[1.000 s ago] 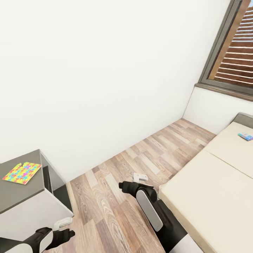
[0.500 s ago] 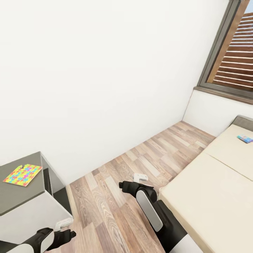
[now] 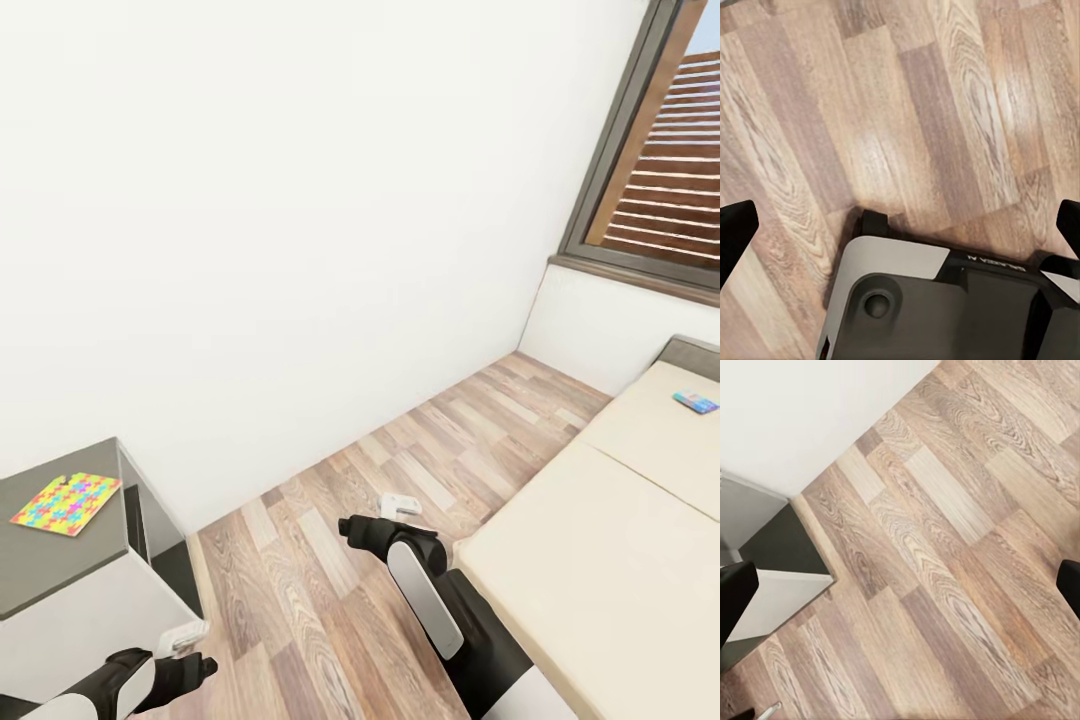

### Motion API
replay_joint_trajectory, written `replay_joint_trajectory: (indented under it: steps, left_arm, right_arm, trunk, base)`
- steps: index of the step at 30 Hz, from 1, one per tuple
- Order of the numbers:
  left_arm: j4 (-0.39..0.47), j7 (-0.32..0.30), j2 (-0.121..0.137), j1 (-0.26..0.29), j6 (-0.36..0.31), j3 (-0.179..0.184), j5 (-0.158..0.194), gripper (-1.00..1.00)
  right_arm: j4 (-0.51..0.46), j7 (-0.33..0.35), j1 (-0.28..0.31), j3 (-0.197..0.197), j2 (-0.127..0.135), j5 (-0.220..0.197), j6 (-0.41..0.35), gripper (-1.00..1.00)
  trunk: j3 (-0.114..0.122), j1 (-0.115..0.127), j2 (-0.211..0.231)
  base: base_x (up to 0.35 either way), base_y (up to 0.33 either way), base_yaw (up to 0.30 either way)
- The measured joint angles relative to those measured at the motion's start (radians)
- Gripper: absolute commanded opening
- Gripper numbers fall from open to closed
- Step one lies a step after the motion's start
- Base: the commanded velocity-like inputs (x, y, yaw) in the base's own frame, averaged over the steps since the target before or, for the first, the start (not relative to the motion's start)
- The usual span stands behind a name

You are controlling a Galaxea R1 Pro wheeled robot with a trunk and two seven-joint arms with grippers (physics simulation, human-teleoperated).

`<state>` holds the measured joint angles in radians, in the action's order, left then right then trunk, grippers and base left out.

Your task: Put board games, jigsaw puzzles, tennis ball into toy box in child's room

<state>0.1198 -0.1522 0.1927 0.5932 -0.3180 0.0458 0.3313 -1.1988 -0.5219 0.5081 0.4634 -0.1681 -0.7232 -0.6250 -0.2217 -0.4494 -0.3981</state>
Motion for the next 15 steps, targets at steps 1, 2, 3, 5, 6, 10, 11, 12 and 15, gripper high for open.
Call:
replay_joint_trajectory:
  steps: [1, 2, 3, 5, 6, 10, 11, 12, 15]
  left_arm:
    - [0.000, 0.000, 0.000, 0.000, 0.000, 0.000, 0.000, 1.00]
    - [0.000, 0.000, 0.000, 0.000, 0.000, 0.000, 0.000, 1.00]
    - [0.000, 0.000, 0.000, 0.000, 0.000, 0.000, 0.000, 1.00]
    - [-0.001, 0.000, -0.002, 0.000, 0.000, 0.000, 0.000, 1.00]
    - [-0.001, 0.000, -0.003, 0.000, 0.000, 0.000, 0.000, 1.00]
    - [-0.001, 0.000, -0.008, 0.000, 0.000, 0.000, 0.000, 1.00]
    - [-0.001, 0.000, -0.009, 0.000, 0.000, 0.000, 0.000, 1.00]
    - [-0.001, 0.000, -0.009, 0.000, 0.000, 0.000, 0.000, 1.00]
    - [-0.001, 0.000, -0.010, 0.000, 0.000, 0.000, 0.000, 1.00]
  right_arm:
    - [0.000, 0.000, 0.000, 0.000, 0.000, 0.000, 0.000, 1.00]
    - [0.000, 0.000, 0.000, 0.000, 0.000, 0.000, 0.000, 1.00]
    - [0.000, 0.000, 0.000, 0.000, 0.000, 0.000, 0.000, 1.00]
    - [0.000, 0.000, 0.000, 0.000, 0.000, 0.000, 0.000, 1.00]
    - [0.000, 0.000, 0.000, 0.000, 0.000, 0.000, 0.000, 1.00]
    - [0.000, 0.000, 0.000, 0.000, 0.000, 0.000, 0.000, 1.00]
    - [0.000, 0.000, 0.000, 0.000, -0.001, 0.000, 0.000, 1.00]
    - [0.001, 0.000, 0.000, 0.000, -0.001, 0.000, 0.000, 1.00]
    - [0.001, 0.000, 0.000, 0.000, -0.001, 0.000, 0.000, 1.00]
  trunk:
    - [0.002, 0.000, 0.000]
    - [0.003, 0.000, 0.000]
    - [0.005, 0.000, 0.000]
    - [0.008, 0.000, 0.000]
    - [0.010, 0.000, 0.000]
    - [0.017, 0.000, 0.000]
    - [0.018, 0.000, 0.000]
    - [0.020, 0.000, 0.000]
    - [0.025, 0.000, 0.000]
  base:
    - [0.000, 0.000, 0.000]
    - [0.000, 0.000, 0.000]
    - [0.000, 0.000, 0.000]
    - [0.000, 0.000, 0.000]
    - [0.000, 0.000, 0.000]
    - [0.000, 0.000, 0.000]
    - [0.000, 0.000, 0.000]
    - [0.000, 0.000, 0.000]
    - [0.000, 0.000, 0.000]
